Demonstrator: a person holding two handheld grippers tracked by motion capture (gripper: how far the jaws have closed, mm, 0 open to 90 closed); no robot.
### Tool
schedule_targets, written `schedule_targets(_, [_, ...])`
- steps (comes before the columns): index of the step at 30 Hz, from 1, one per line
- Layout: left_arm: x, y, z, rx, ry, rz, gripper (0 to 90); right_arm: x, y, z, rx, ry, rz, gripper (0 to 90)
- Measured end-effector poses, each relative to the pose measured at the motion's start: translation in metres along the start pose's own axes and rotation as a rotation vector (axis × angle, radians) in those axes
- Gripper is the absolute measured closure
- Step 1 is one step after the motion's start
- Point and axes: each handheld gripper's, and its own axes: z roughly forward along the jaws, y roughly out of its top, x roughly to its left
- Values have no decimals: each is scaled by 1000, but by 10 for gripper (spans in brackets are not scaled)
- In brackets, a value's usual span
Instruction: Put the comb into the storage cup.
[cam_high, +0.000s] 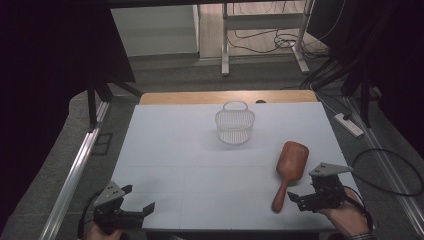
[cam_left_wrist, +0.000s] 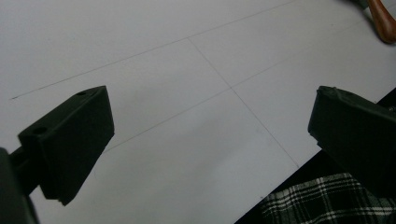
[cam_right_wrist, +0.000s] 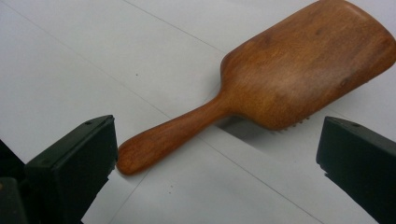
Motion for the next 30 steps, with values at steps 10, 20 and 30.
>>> schedule_targets(10, [0,0,0,-1,-1,1,14,0,6,12,27,10,3,0])
schedule_targets(20, [0,0,0,-2,-3,-1,14,4,20,24,45,21,-4,0])
schedule_targets(30, [1,0,0,-3,-4,-2,14,7,32,32,73,44,4,0])
